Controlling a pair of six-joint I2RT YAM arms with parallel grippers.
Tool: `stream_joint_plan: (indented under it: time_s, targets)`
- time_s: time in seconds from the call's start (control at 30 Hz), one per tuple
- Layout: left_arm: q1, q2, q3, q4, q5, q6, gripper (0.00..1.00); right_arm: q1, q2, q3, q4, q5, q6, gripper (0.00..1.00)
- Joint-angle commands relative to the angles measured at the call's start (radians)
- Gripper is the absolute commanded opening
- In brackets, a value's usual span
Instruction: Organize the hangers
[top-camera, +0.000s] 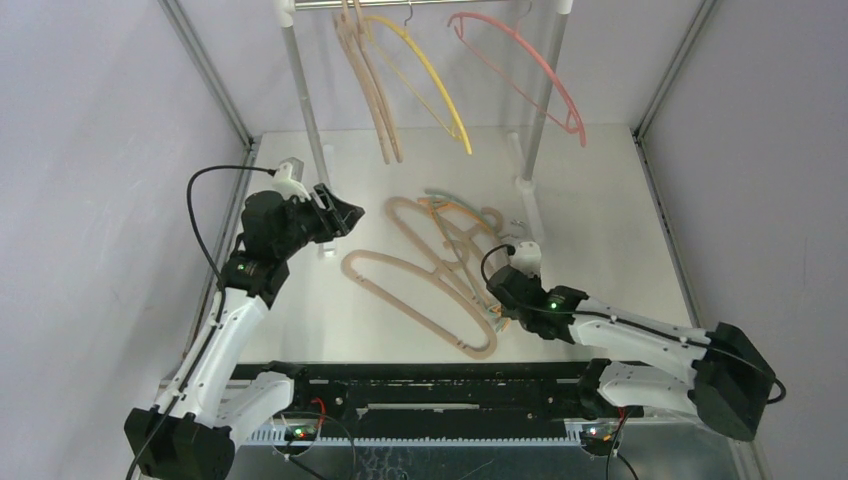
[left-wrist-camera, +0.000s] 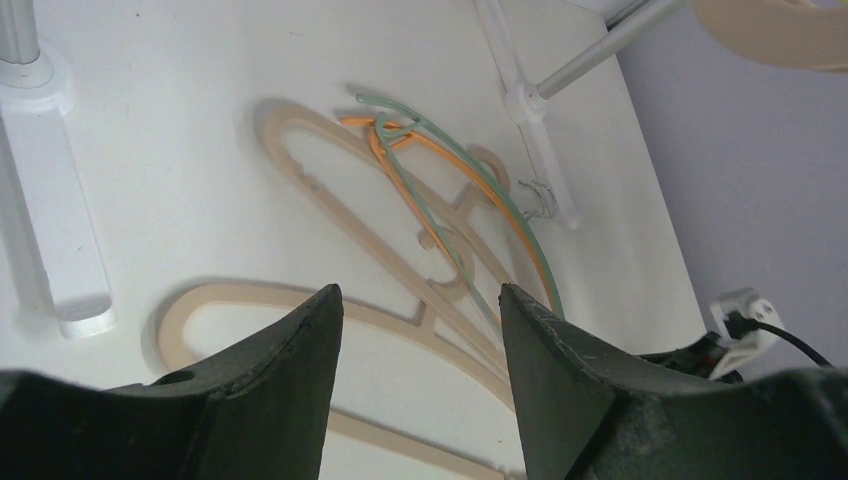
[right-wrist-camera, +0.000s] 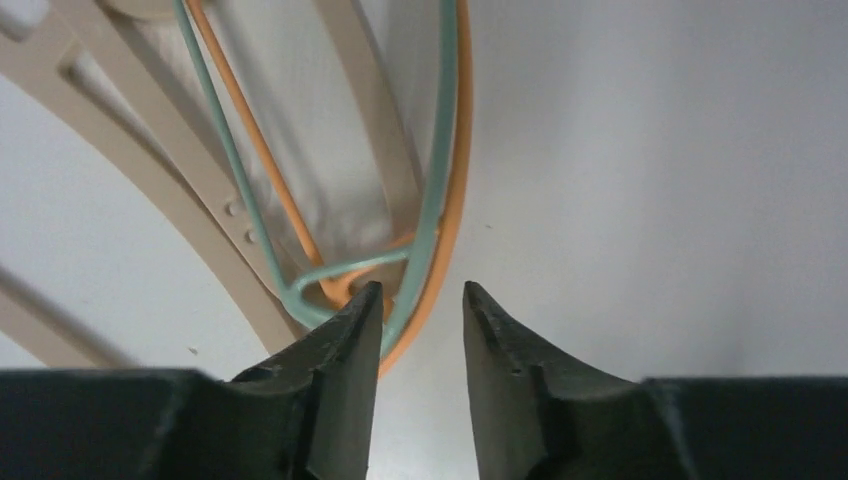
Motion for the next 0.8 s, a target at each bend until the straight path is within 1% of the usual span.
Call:
stream_joint_plan:
  time_s: [0.0,0.07,0.17,0.37,0.53,0.67,0.77]
  targets:
    - [-0.016,-0.01,-0.003,0.052,0.001,-0.009,0.63,-0.059,0.074,0.015,0.174,-0.018,0.057,0.39]
    - [-0.019,-0.012,-0.005,0.052,0.004,-0.008,0.63,-0.099,0.1,0.015,0.212,-0.046,0.036,0.33]
    - [-0.022,-0.017,-0.013,0.053,0.005,-0.005,0.63,-0.16,0.136,0.015,0.275,-0.108,0.001,0.29]
    - [-0.023,-0.014,-0.025,0.062,0.011,-0.006,0.63,-0.224,0.211,0.017,0.339,-0.148,-0.027,0.3]
    - [-0.025,-0.003,-0.027,0.068,0.01,-0.004,0.63,-0.228,0.28,0.025,0.356,-0.158,-0.023,0.31]
    - [-0.026,0.001,-0.029,0.073,0.01,-0.005,0.63,-0.228,0.311,0.025,0.364,-0.155,-0.019,0.29]
    - [-0.027,0.003,-0.03,0.073,0.012,-0.003,0.63,-0.227,0.32,0.025,0.358,-0.128,-0.013,0.29]
